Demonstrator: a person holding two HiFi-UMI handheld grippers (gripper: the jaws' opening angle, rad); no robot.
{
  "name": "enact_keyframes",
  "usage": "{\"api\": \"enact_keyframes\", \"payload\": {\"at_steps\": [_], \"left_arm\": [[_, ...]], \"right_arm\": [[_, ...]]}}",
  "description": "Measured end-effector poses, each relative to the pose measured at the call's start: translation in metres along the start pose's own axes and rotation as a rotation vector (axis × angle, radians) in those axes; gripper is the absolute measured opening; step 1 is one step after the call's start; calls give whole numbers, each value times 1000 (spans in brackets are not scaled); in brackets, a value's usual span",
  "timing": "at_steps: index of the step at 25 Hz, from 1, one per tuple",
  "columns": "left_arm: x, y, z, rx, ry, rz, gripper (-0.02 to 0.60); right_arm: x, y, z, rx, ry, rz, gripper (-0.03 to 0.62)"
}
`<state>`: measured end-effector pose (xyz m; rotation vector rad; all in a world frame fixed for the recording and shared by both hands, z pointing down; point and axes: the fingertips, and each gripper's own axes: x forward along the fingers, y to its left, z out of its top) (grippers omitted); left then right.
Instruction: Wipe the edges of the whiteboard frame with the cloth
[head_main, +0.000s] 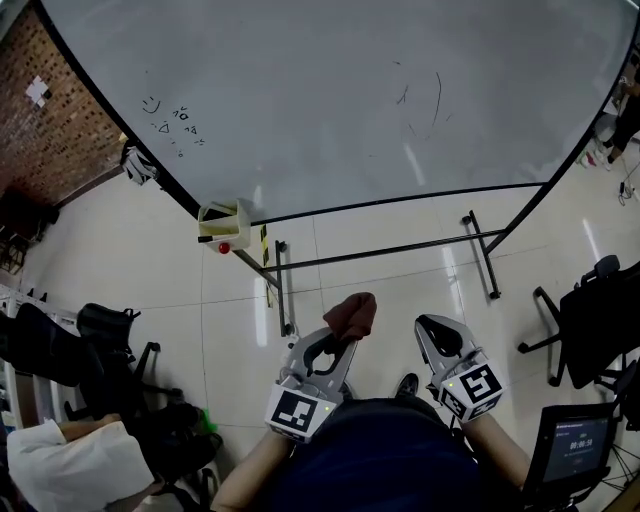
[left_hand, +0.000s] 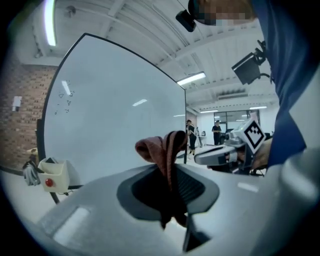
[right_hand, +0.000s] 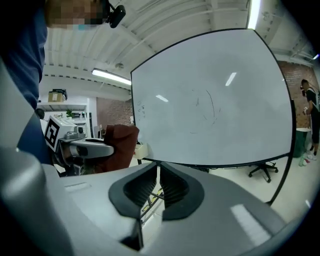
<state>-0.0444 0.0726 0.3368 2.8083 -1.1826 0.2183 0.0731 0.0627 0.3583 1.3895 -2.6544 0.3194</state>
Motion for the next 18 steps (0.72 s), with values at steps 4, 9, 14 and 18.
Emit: {"api": "enact_keyframes", "payload": {"at_steps": [4, 9, 14, 18], "left_arm": [[2, -26, -2, -12, 12, -11, 74], [-9, -30, -14, -45, 53, 45, 74], [-7, -32, -11, -81, 29, 64, 74], [-8, -33, -9, -78, 23, 58, 74]], "right_arm": [[-17, -12, -13, 16, 23, 8, 14], [-29, -19, -14, -3, 28, 16, 14], [-33, -21, -14, -20, 26, 21, 14], [-33, -18, -9, -30, 16, 22, 12]]}}
